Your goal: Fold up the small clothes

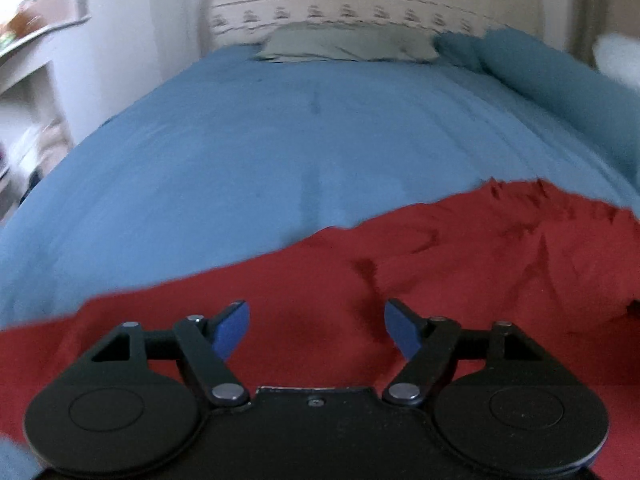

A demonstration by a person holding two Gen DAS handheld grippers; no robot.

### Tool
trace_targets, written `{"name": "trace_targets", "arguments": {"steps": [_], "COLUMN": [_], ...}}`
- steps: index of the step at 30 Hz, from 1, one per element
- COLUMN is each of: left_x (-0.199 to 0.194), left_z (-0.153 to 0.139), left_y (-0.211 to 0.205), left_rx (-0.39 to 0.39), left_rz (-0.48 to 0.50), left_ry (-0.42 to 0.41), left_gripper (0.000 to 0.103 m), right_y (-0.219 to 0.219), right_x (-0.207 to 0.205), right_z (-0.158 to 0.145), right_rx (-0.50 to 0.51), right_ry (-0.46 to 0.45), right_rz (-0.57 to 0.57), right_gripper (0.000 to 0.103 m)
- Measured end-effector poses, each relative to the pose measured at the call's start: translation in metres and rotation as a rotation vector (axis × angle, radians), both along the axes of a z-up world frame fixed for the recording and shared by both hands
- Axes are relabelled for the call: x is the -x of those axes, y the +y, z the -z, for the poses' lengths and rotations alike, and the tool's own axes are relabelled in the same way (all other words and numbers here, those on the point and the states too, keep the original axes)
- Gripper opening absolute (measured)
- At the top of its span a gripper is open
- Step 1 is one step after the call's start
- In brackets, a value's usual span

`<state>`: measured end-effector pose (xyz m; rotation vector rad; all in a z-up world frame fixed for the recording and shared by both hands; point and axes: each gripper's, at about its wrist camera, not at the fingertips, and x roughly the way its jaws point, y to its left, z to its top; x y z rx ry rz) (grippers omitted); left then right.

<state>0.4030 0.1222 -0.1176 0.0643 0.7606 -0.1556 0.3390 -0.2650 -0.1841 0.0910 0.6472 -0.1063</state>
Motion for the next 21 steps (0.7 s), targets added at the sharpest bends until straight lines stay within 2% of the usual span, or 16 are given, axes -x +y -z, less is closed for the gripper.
{"name": "trace_targets", "arguments": {"steps": [2,3,5,8,10,13,16,19,21], "left_x": [0.024,0.034,0.058,0.086,0.099,0.111,0.116,0.109,0.103], "left_z": [-0.013,-0.02,-0.032,-0.043,-0.043,-0.028,-0.006,0.017,0.029], "left_y": [0.02,0.029,0.049,0.081,0.106,0.153,0.194,0.227,0.24], "left_rx": [0.046,0.061,0.081,0.096,0.113,0.22,0.35,0.482,0.535], "left_rz": [-0.039,-0.058,-0.109,-0.184,-0.271,-0.409,-0.525,-0.612,-0.646], "left_ry": [-0.013,-0.022,-0.064,-0.118,-0.143,-0.137,-0.11,-0.073,-0.065], "left_gripper": [0.083,0.093,0.102,0.103,0.103,0.102,0.095,0.081,0.069], "right_y": [0.001,0.002,0.009,0.027,0.041,0.064,0.087,0.111,0.125], "right_x": [0.003,0.007,0.021,0.04,0.051,0.061,0.066,0.065,0.062], "right_z": [-0.007,-0.013,-0.029,-0.053,-0.068,-0.084,-0.094,-0.098,-0.097], "right_rx": [-0.003,-0.009,-0.04,-0.061,-0.082,-0.104,-0.108,-0.102,-0.092], "right_ry": [-0.014,-0.028,-0.079,-0.126,-0.138,-0.144,-0.149,-0.146,-0.136], "right_rz": [0.012,0.018,0.009,-0.02,-0.047,-0.088,-0.122,-0.152,-0.162], "right_gripper": [0.103,0.103,0.103,0.103,0.103,0.103,0.103,0.103,0.103]}}
